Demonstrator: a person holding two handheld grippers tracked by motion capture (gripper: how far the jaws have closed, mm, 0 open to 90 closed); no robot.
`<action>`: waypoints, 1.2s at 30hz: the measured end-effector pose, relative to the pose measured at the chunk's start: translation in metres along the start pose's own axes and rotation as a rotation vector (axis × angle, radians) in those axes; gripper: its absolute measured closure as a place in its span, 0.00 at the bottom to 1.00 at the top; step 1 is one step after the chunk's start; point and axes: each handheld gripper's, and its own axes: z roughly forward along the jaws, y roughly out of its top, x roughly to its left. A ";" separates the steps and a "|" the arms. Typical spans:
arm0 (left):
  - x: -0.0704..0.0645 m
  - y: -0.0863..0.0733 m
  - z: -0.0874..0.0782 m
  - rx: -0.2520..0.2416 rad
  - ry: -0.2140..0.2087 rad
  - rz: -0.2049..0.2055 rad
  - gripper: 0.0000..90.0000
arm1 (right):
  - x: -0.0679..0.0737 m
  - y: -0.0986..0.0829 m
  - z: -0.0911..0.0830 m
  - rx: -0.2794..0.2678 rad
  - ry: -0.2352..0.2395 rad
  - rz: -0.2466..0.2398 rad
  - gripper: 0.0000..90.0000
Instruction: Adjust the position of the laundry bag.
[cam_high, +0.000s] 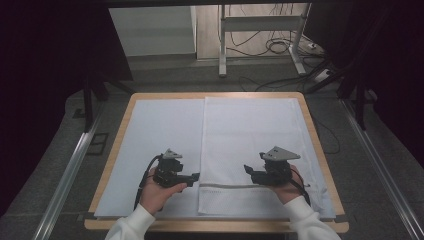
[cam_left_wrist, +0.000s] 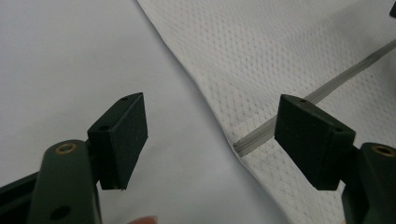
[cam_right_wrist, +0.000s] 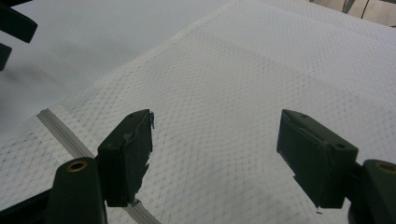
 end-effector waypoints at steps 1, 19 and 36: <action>-0.001 -0.001 0.003 0.007 -0.005 -0.001 0.29 | 0.000 0.000 0.000 0.000 0.000 0.000 0.29; -0.017 -0.009 0.032 0.091 -0.045 0.006 0.34 | 0.000 0.001 -0.002 -0.002 -0.017 -0.004 0.29; -0.024 -0.014 0.044 0.084 -0.039 0.025 0.55 | -0.006 0.003 -0.007 -0.018 -0.037 0.010 0.29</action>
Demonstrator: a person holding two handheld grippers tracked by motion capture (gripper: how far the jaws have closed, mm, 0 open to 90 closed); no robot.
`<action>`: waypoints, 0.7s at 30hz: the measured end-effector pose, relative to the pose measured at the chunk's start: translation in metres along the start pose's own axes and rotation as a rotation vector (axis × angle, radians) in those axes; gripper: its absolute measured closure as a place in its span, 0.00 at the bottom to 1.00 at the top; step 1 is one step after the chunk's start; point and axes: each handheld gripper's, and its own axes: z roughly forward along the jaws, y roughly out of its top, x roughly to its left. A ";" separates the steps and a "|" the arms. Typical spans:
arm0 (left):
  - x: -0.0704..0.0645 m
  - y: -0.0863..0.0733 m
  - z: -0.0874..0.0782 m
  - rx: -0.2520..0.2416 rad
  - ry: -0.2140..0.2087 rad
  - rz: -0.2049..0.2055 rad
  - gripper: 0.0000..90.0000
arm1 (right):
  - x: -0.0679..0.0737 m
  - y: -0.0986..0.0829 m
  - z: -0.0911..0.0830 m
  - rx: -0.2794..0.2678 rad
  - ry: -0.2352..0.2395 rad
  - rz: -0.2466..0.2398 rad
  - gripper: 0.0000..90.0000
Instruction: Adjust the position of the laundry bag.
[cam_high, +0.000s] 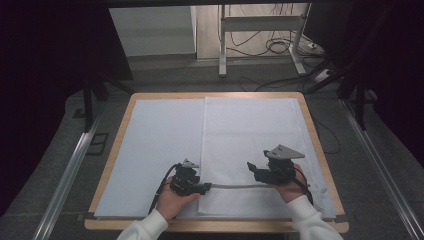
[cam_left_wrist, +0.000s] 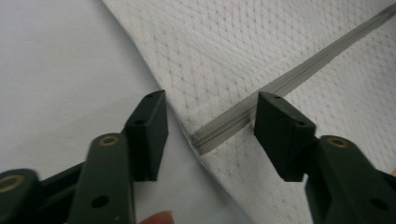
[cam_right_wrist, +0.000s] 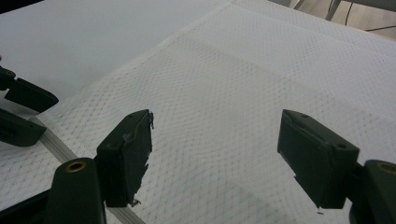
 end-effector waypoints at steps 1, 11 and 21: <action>-0.001 0.000 0.001 -0.003 0.005 0.006 0.61 | 0.000 0.000 0.000 -0.002 0.001 0.000 0.29; 0.001 0.001 0.004 -0.017 -0.021 0.034 0.81 | -0.001 0.001 -0.002 -0.008 -0.005 0.004 0.28; 0.006 0.001 0.003 -0.031 -0.052 0.023 0.92 | -0.005 0.003 -0.004 -0.001 -0.004 0.018 0.29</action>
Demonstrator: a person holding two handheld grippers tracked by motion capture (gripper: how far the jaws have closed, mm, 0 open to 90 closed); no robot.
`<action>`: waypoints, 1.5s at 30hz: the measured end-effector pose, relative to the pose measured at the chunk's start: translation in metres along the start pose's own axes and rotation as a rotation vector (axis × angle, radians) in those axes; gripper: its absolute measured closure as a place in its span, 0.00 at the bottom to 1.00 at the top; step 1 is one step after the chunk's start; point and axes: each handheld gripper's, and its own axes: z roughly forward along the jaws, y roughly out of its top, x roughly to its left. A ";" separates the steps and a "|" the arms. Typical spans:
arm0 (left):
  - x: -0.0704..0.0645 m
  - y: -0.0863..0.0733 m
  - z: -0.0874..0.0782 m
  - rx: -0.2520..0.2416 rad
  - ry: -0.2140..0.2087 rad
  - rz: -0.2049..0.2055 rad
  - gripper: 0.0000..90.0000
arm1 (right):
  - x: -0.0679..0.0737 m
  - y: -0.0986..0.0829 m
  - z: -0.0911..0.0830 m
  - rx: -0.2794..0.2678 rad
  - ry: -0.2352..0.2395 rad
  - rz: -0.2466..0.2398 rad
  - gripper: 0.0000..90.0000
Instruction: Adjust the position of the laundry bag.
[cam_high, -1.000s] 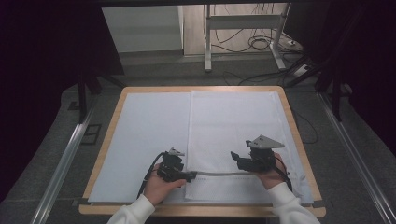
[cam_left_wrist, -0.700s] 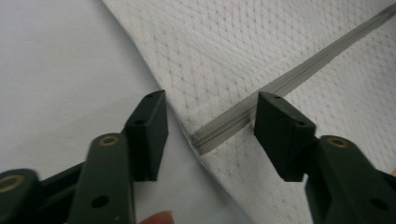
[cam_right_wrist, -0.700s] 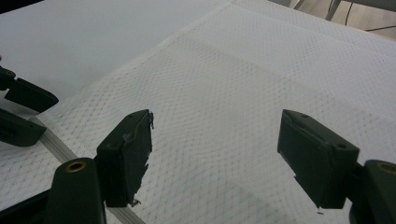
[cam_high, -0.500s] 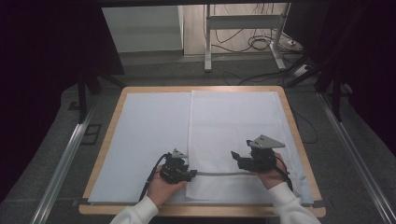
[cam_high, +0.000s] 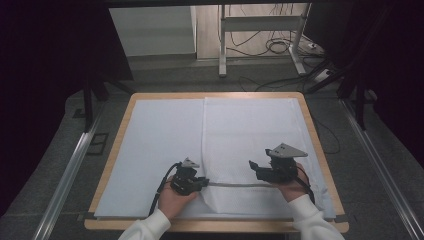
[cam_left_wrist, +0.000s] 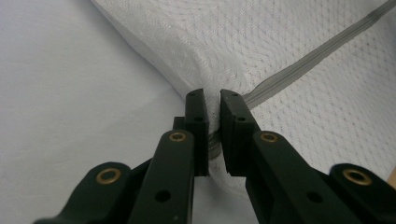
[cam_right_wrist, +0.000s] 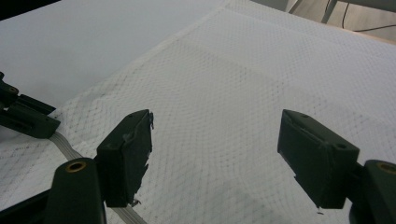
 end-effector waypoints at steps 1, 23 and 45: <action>0.000 0.000 0.000 0.000 -0.005 -0.004 0.93 | -0.001 0.001 0.000 0.006 0.003 0.006 0.29; 0.006 0.001 -0.003 -0.022 -0.055 -0.020 0.93 | -0.045 0.027 -0.048 0.067 -0.056 0.102 0.32; 0.005 0.001 -0.003 -0.022 -0.046 -0.017 0.94 | -0.114 -0.028 -0.058 0.194 -0.155 0.242 0.37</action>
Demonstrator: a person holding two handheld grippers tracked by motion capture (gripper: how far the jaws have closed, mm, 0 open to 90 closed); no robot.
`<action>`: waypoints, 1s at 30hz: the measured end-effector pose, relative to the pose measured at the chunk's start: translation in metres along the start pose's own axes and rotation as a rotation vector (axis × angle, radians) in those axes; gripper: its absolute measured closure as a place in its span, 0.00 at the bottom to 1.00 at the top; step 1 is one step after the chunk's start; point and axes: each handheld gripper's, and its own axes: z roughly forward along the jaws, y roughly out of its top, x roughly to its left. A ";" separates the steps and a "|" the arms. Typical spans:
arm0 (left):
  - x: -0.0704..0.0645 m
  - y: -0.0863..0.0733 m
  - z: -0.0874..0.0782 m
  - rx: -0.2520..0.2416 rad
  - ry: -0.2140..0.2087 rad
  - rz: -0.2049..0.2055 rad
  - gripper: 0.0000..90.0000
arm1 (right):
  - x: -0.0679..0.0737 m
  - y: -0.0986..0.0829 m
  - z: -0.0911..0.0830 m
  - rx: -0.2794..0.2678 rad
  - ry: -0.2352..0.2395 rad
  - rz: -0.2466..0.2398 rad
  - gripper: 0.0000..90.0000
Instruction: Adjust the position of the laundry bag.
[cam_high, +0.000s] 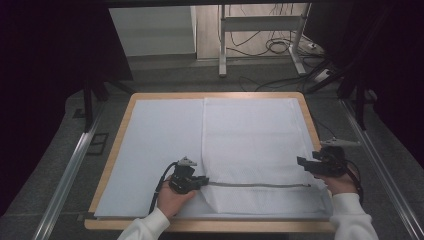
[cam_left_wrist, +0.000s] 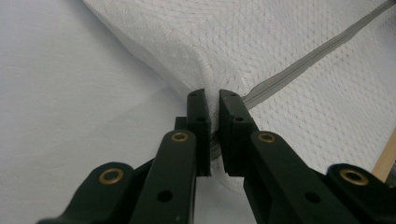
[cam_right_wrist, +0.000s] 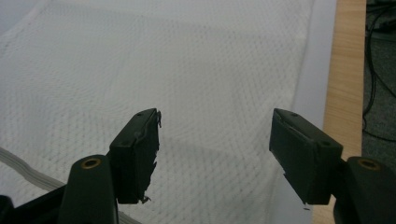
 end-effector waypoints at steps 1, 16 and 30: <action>0.000 0.000 0.000 -0.003 0.000 0.001 0.94 | 0.000 0.000 0.000 0.000 0.000 0.000 0.37; -0.001 0.000 0.000 -0.008 -0.003 0.001 0.94 | -0.030 -0.015 0.012 0.120 -0.026 0.101 0.44; -0.001 0.001 0.000 -0.008 -0.004 0.005 0.94 | -0.029 -0.019 0.033 0.191 -0.046 0.090 0.65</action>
